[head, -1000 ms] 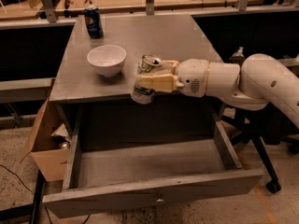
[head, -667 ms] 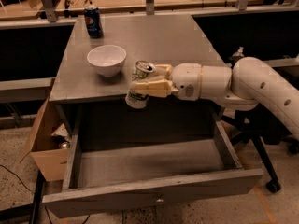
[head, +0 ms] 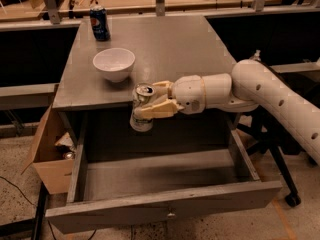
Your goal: Place 7up can into top drawer
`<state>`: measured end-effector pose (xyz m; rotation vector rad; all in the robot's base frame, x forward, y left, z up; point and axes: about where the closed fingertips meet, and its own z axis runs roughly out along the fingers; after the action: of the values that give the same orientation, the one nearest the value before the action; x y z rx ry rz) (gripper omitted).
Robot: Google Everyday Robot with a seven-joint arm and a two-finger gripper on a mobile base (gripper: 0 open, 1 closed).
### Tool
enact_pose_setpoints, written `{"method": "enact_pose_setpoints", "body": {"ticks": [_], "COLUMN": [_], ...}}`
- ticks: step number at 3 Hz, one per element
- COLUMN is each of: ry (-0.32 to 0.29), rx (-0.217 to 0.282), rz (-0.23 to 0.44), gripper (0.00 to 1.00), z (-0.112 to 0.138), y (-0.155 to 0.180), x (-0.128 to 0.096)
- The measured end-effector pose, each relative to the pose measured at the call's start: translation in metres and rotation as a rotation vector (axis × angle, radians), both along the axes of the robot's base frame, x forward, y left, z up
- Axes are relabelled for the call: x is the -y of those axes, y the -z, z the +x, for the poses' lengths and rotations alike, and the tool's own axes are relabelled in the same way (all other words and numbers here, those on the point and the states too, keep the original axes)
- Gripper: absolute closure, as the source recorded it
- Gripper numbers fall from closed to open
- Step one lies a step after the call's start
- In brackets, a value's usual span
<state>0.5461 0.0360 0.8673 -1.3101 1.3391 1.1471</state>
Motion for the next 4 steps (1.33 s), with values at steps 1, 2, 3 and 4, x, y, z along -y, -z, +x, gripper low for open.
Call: {"method": "enact_pose_setpoints", "body": {"ticks": [1,2,3,4], "ry": [-0.031,0.013,0.042,0.055], "rx": [-0.007,-0.031,-0.043,-0.054], "rz": [-0.029,-0.03,-0.038,-0.066], "gripper": [1.0,1.0,1.0,1.0], "z": [-0.023,-0.04,-0.04,-0.048], "y": [-0.002,0.013,0.053,0.095], "x": [-0.002,-0.002,-0.003,-0.001]}}
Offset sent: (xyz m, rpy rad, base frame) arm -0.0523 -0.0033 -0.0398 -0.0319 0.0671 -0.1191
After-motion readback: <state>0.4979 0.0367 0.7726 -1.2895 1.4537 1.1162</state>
